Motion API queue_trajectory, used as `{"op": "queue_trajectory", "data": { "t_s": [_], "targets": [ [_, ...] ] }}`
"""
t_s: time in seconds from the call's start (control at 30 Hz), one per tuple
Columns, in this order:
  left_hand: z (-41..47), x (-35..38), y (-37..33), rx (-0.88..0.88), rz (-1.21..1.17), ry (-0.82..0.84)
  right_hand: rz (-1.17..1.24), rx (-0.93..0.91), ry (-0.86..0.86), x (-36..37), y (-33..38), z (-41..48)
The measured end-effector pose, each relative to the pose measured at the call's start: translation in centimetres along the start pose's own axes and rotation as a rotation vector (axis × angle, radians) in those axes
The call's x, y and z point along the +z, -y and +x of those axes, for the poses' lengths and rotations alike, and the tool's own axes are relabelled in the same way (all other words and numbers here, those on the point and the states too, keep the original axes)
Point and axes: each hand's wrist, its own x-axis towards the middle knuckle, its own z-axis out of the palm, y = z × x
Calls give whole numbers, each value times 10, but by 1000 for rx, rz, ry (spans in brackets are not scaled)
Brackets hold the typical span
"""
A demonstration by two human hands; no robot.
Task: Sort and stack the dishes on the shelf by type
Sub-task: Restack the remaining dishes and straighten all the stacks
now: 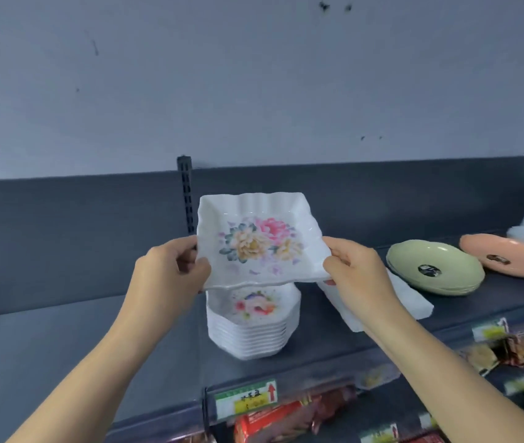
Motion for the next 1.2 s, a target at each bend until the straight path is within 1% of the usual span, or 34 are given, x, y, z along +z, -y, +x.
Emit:
{"op": "queue_trajectory", "data": {
  "t_s": [0.17,0.27,0.43,0.53,0.73,0.87,1.0,1.1,1.2],
  "targets": [
    [1,81,-60,44,28,29,-53,24,-39,-81,-55,23],
    [0,128,-79,3,20,96,-79,86,-70,-114,-86,36],
    [-7,194,-93,-74,17,176,-94,163,-70,-144,-135,47],
    [-13,221,-95,-104,37,200,-112,205,-29,-150,-161,48],
    [-20,250,-82,-164,63,289,-128,251,59,-144,-193,49],
    [-20,260,-74,-185,86,306,-141,228,99,-141,-203,56],
    [-23,269,-68,-189,184,353,-161,244,159,-140,-212,58],
    [-27,271,-70,-212,226,387,-171,235,143,-138,-215,59],
    [-29,261,-77,-133,386,330,-223,212,160,-139,-215,62]
  ]
}}
